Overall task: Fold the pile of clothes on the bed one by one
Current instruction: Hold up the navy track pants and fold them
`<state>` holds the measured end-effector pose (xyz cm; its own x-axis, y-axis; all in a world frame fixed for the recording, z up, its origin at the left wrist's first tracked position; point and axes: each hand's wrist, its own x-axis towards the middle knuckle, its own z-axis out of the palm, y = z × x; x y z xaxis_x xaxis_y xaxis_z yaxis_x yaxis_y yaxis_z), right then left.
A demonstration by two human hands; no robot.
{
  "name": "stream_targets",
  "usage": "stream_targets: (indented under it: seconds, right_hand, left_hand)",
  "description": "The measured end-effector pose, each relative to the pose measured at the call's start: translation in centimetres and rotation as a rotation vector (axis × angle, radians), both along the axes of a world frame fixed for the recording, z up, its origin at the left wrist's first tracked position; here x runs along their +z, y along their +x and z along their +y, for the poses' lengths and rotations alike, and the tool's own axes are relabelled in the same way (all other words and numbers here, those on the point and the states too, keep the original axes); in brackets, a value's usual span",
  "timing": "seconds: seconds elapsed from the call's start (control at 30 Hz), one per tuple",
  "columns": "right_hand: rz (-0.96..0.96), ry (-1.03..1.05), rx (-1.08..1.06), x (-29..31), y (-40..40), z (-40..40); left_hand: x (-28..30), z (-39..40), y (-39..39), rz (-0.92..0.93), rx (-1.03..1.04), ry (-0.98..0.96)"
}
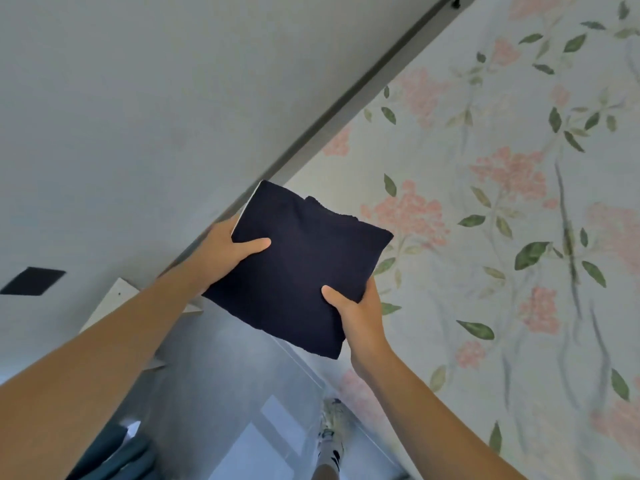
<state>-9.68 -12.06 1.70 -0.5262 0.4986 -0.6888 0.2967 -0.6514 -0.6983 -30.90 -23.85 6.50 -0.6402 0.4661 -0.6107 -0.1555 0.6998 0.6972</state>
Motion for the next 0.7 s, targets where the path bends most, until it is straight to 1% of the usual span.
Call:
stream_targets:
  seconds: [0.07, 0.1, 0.17, 0.23, 0.33, 0.43, 0.57, 0.63, 0.7]
  right_hand:
    - [-0.057, -0.135, -0.025, -2.0, -0.7, -0.6]
    - [-0.077, -0.162, -0.032, -2.9, -0.9, -0.7]
    - [-0.093, -0.157, -0.029, -4.0, -1.2, -0.5]
    - [-0.102, -0.16, -0.042, -4.3, -1.7, -0.3]
    - [-0.107, -0.179, -0.072, -4.2, -2.2, -0.3]
    - [-0.104, -0.102, -0.142, -3.1, -2.6, -0.4]
    - [-0.092, 0.045, -0.221, -0.8, -0.9, 0.1]
    - [-0.1, 0.092, -0.257, 0.1, 1.5, 1.0]
    - [-0.132, 0.128, -0.303, 0.3, 4.7, 2.1]
  left_hand:
    - [-2.4, -0.3, -0.4, -0.025, -0.029, -0.036]
    - [-3.4, -0.4, -0.6, -0.027, -0.033, -0.035]
    - [-4.8, -0.3, -1.0, 0.009, -0.042, -0.021]
    - [-5.3, -0.1, -1.7, 0.005, -0.048, -0.02]
    - [-4.9, 0.0, -2.4, -0.103, -0.024, -0.049]
    - [-3.5, 0.2, -2.6, -0.167, -0.005, -0.067]
    - [-1.0, 1.7, -1.4, -0.134, -0.024, 0.024]
    - [0.0, 3.2, 0.2, -0.177, -0.075, 0.082]
    - [0.2, 5.0, 2.5, -0.221, -0.167, 0.107]
